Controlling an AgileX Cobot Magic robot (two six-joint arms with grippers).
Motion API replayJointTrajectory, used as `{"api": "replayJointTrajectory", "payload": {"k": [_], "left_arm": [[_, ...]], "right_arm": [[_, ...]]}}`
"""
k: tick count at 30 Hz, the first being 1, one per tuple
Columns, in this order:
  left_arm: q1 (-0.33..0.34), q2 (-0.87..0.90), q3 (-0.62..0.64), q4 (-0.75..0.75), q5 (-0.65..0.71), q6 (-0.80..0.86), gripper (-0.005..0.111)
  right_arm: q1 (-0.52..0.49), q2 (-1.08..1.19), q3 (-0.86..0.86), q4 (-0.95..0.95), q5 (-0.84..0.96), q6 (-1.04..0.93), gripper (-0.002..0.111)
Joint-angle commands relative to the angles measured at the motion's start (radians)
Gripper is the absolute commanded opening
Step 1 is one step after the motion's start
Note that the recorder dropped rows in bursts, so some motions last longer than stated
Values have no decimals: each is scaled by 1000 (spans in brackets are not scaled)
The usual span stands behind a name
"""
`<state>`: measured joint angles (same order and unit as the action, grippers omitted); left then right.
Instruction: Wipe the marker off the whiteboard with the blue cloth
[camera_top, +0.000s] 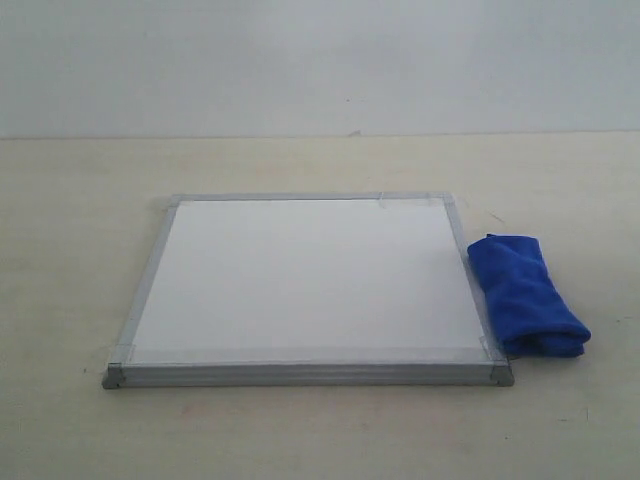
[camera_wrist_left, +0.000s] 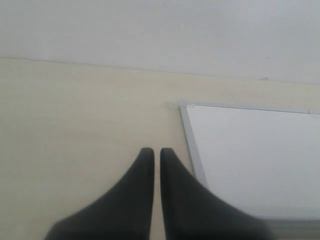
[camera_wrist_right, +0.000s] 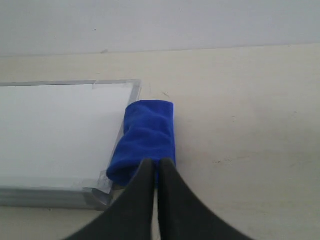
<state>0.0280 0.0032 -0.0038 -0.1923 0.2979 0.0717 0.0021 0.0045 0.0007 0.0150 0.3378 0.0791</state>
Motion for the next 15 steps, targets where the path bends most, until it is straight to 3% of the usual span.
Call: {"api": "replayJointTrajectory", "payload": {"k": [1,15], "left_arm": [[2,-3,4,-5,-3,2,4],[2,-3,4,-5,-3,2,4]], "right_arm": [[-2,-4,-1,-1,6,-55,0],[-2,-4,-1,-1,6,-87,0]]}}
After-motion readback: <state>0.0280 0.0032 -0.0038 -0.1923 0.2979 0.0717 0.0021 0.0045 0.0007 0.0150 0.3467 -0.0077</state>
